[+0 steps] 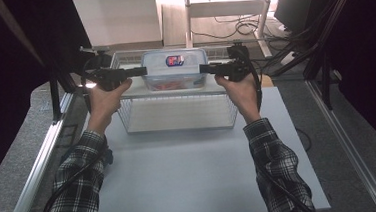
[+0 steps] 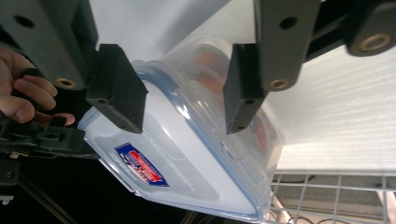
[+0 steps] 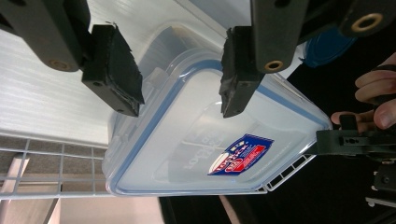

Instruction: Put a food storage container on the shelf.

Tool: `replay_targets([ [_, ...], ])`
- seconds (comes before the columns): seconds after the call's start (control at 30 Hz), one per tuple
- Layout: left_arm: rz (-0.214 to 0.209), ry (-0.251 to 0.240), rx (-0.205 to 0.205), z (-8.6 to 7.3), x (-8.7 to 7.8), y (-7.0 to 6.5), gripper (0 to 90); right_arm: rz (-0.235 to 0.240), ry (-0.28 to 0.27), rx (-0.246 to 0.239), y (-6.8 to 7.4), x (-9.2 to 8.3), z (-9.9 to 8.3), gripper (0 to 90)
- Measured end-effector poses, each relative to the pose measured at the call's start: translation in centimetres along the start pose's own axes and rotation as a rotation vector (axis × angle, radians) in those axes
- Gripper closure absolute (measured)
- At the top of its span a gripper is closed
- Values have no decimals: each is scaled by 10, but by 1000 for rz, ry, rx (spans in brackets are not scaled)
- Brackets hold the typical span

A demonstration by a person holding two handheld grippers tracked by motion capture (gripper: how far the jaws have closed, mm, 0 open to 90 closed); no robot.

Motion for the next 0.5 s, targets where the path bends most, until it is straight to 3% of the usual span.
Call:
replay_targets([
  [0.5, 3, 5, 9, -1, -5, -1, 543, -9, 11, -15, 5, -5, -3, 503],
])
Point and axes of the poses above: each handheld gripper's, and its own axes: x roughly forward along the jaws, z roughly out of its top, y roughly to its left, the point moved 10 cm from there along x, roughly forward along the jaws, and after that the axes turned 9 degrees about -z, right-handed, at the moved point
